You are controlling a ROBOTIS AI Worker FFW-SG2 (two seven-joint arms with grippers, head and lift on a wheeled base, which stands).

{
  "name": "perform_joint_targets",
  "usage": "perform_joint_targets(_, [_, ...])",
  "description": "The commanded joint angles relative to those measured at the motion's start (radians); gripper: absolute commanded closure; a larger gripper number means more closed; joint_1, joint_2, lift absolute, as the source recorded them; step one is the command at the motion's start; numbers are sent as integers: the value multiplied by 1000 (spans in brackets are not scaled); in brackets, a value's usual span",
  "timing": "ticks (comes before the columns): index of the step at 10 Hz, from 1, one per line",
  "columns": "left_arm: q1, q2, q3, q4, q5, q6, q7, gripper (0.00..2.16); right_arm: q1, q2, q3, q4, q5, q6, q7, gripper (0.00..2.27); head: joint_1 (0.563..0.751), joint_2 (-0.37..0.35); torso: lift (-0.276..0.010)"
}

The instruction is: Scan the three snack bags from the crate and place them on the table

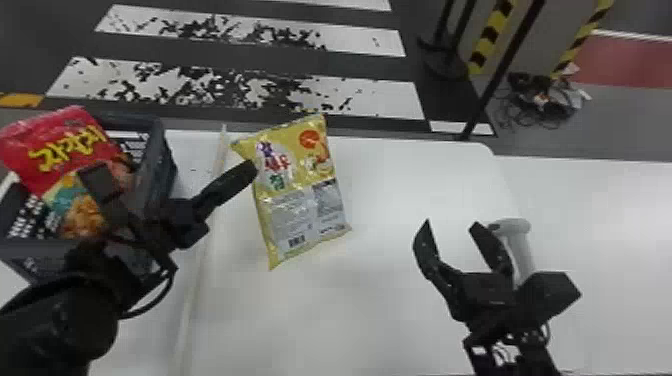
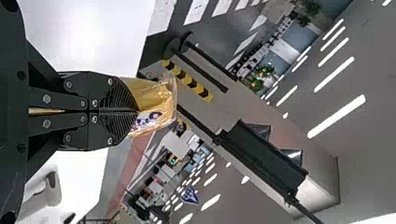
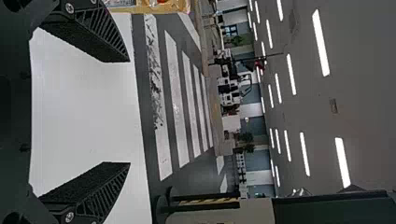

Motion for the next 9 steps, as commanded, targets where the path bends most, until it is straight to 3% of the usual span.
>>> perform_joint_targets(1, [-64,-3,-21,133,5,0,-17,2128,0,-2,-3,1,-3,0,0,97,695,-165,-62])
perform_joint_targets(3, [-115,-3,-35,253,-7,0,-43,2132,-31,-9,14,20,-4,9,0,97,695,-184,-62])
perform_joint_targets(5, [-179,-3,-81,373,-58,-3,-46,2128,-31,-11,17,18,-4,12,0,97,695,-191,-62])
perform_joint_targets(7, [-193,-3,-156,389,-119,-3,-9,2128,-31,-11,20,18,-4,9,0,97,695,-216,-62])
perform_joint_targets(8, [-192,-3,-197,382,-125,-3,44,1335,-31,-11,20,18,-4,9,0,97,695,-222,-62])
perform_joint_targets(9, [-181,-3,-213,374,-154,-18,61,-2,-28,-9,20,18,-4,9,0,97,695,-235,-62])
